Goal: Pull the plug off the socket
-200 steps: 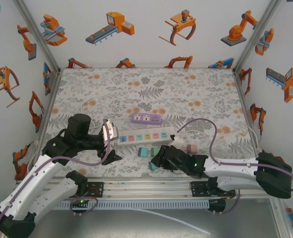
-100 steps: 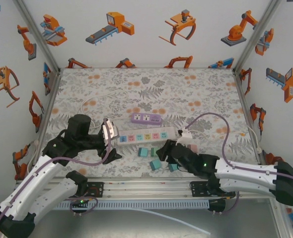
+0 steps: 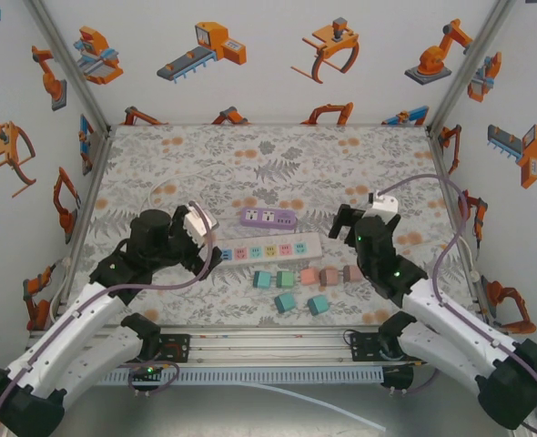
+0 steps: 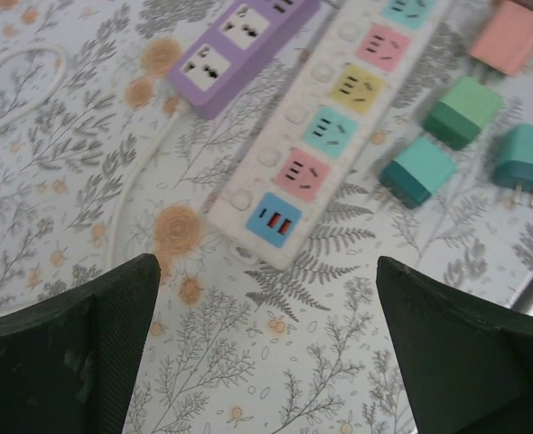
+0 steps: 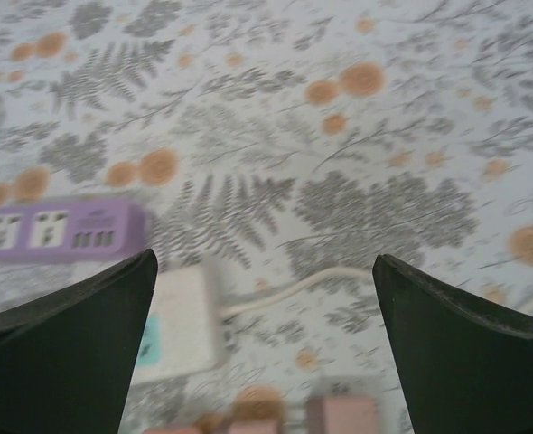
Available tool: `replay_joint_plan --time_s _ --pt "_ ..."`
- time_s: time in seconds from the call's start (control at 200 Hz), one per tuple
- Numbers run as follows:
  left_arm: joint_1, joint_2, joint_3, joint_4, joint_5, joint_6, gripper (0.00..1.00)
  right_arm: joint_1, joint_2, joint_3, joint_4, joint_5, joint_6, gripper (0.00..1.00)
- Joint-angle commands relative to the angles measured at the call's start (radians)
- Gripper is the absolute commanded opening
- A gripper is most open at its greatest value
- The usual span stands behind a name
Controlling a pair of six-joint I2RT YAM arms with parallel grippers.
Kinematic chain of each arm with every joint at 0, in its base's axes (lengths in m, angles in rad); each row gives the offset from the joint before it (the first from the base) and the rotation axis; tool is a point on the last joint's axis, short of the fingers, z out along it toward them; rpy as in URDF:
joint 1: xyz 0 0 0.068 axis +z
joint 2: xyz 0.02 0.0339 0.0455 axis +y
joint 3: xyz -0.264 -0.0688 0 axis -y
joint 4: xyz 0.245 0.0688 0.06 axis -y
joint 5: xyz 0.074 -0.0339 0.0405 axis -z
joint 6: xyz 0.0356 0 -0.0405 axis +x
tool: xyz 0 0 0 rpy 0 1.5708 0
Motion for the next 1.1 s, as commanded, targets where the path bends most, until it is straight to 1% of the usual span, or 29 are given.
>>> replay_joint_plan --time_s 0.0,0.08,0.155,0.195,0.255,0.33,0.391,0.426,0.476,0.496,0.536,0.581,0.631,0.686,0.776,0.826,0.871,0.896,0.936,0.996,1.091 --pt "-0.001 0.015 -0.042 0.159 -0.192 -0.105 0.97 -0.116 0.059 0.049 0.058 -0.087 -0.185 0.97" --pt "0.011 0.039 -0.062 0.215 -0.328 -0.188 0.97 -0.208 0.111 0.054 0.082 -0.163 -0.237 0.99" --pt "0.040 0.067 -0.086 0.253 -0.453 -0.286 0.97 -0.266 0.166 0.042 0.146 -0.194 -0.299 0.99" --pt "0.065 0.081 -0.102 0.276 -0.495 -0.334 0.97 -0.290 0.196 0.036 0.176 -0.198 -0.338 0.99" --pt "0.110 0.100 -0.137 0.323 -0.528 -0.387 0.97 -0.324 0.247 0.036 0.211 -0.202 -0.389 0.99" --pt "0.160 0.126 -0.201 0.407 -0.595 -0.415 0.97 -0.367 0.311 0.037 0.242 -0.207 -0.434 0.99" --pt "0.191 0.153 -0.239 0.478 -0.680 -0.429 0.97 -0.409 0.361 0.027 0.286 -0.222 -0.452 0.99" --pt "0.214 0.169 -0.216 0.427 -0.711 -0.463 0.97 -0.443 0.391 0.018 0.319 -0.236 -0.446 0.99" --pt "0.244 0.199 -0.203 0.437 -0.720 -0.431 0.97 -0.500 0.437 0.002 0.371 -0.286 -0.422 0.99" --pt "0.249 0.210 -0.206 0.454 -0.744 -0.415 0.97 -0.518 0.453 -0.003 0.393 -0.307 -0.417 0.99" --pt "0.251 0.234 -0.218 0.500 -0.788 -0.387 0.97 -0.542 0.487 -0.012 0.436 -0.337 -0.415 0.99" --pt "0.263 0.253 -0.243 0.564 -0.808 -0.347 0.97 -0.557 0.520 -0.024 0.500 -0.356 -0.420 0.99" --pt "0.291 0.275 -0.280 0.641 -0.791 -0.329 0.97 -0.564 0.561 -0.043 0.591 -0.368 -0.429 0.99" --pt "0.332 0.300 -0.312 0.704 -0.724 -0.326 0.97 -0.574 0.590 -0.037 0.619 -0.383 -0.421 0.99" --pt "0.388 0.342 -0.374 0.855 -0.634 -0.333 0.97 -0.586 0.669 -0.060 0.750 -0.419 -0.413 0.99" --pt "0.409 0.353 -0.363 0.850 -0.585 -0.324 0.97 -0.606 0.662 -0.081 0.764 -0.454 -0.396 0.99" --pt "0.429 0.370 -0.374 0.913 -0.549 -0.313 0.97 -0.613 0.696 -0.121 0.866 -0.463 -0.393 0.99" --pt "0.440 0.386 -0.384 0.955 -0.530 -0.316 0.97 -0.613 0.724 -0.142 0.952 -0.474 -0.397 0.99" --pt "0.458 0.407 -0.388 0.992 -0.499 -0.325 0.97 -0.613 0.702 -0.149 0.912 -0.492 -0.401 1.00" --pt "0.488 0.438 -0.381 1.027 -0.439 -0.337 0.97 -0.615 0.713 -0.144 0.924 -0.517 -0.410 1.00" --pt "0.520 0.513 -0.349 1.077 -0.352 -0.346 0.97 -0.615 0.711 -0.135 0.907 -0.478 -0.397 1.00"
